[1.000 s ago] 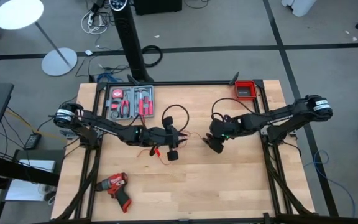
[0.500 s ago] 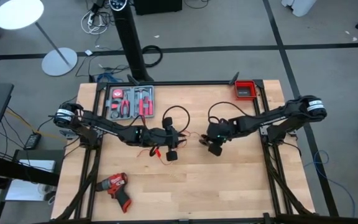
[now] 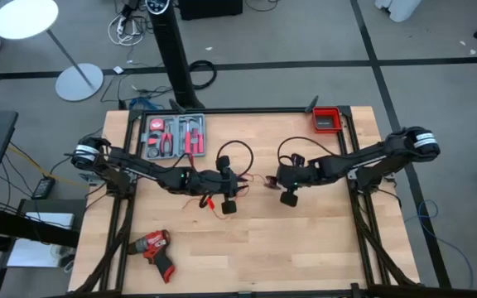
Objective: Coil cords
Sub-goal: Coil the red wire on the black spool
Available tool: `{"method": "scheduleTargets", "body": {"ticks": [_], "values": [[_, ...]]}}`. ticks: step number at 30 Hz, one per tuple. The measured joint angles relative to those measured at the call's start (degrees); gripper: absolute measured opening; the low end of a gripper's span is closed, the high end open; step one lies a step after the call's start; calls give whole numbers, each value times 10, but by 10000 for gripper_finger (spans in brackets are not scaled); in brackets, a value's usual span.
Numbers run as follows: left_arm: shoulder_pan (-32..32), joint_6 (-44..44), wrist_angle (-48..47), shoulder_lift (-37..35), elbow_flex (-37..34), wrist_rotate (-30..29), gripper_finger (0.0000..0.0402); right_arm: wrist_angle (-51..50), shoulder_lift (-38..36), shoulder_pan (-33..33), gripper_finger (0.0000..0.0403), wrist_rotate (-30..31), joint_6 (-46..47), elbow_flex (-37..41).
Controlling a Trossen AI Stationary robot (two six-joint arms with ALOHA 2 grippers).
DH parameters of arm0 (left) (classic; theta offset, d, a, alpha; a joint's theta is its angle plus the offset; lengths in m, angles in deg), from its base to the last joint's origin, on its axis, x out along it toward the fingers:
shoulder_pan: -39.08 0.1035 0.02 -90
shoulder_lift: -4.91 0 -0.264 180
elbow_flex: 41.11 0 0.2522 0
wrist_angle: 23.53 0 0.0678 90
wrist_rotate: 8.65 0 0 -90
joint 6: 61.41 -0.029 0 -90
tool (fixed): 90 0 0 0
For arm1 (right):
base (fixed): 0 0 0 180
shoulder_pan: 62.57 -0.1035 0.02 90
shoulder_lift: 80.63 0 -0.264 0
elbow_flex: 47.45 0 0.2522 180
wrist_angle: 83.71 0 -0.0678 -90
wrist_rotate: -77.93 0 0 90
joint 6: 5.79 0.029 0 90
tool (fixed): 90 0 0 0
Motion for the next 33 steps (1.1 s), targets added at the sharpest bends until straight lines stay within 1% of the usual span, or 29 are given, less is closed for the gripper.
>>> {"method": "scheduleTargets", "body": {"ticks": [3,5,6,8,10,12,16,20,24,26,29,33], "values": [[0,-17,19,-7,0,-22,82,9,-35,-5,2,59,-40,0],[0,-37,47,-10,1,-25,82,38,-55,-6,2,95,-79,0],[0,-51,52,-12,0,-26,82,63,-62,-6,1,103,-100,0],[1,-78,75,-13,0,-31,82,119,-73,-6,1,105,-148,5],[2,-100,70,-24,0,-53,82,185,-81,-5,1,105,-210,19],[5,-108,73,-38,0,-62,82,228,-87,-4,1,110,-254,30],[9,-99,42,-66,1,-64,82,243,-97,0,1,119,-310,31],[22,-39,-20,-73,0,-62,82,265,-112,-1,1,122,-345,27],[40,15,-52,-69,0,-38,86,306,-129,-1,0,123,-369,25],[48,25,-59,-67,0,-19,94,322,-135,-1,0,118,-377,25],[61,28,-43,-63,0,27,112,324,-140,-1,0,113,-379,25],[70,27,-35,-54,0,45,139,327,-140,-5,0,113,-380,25]]}}
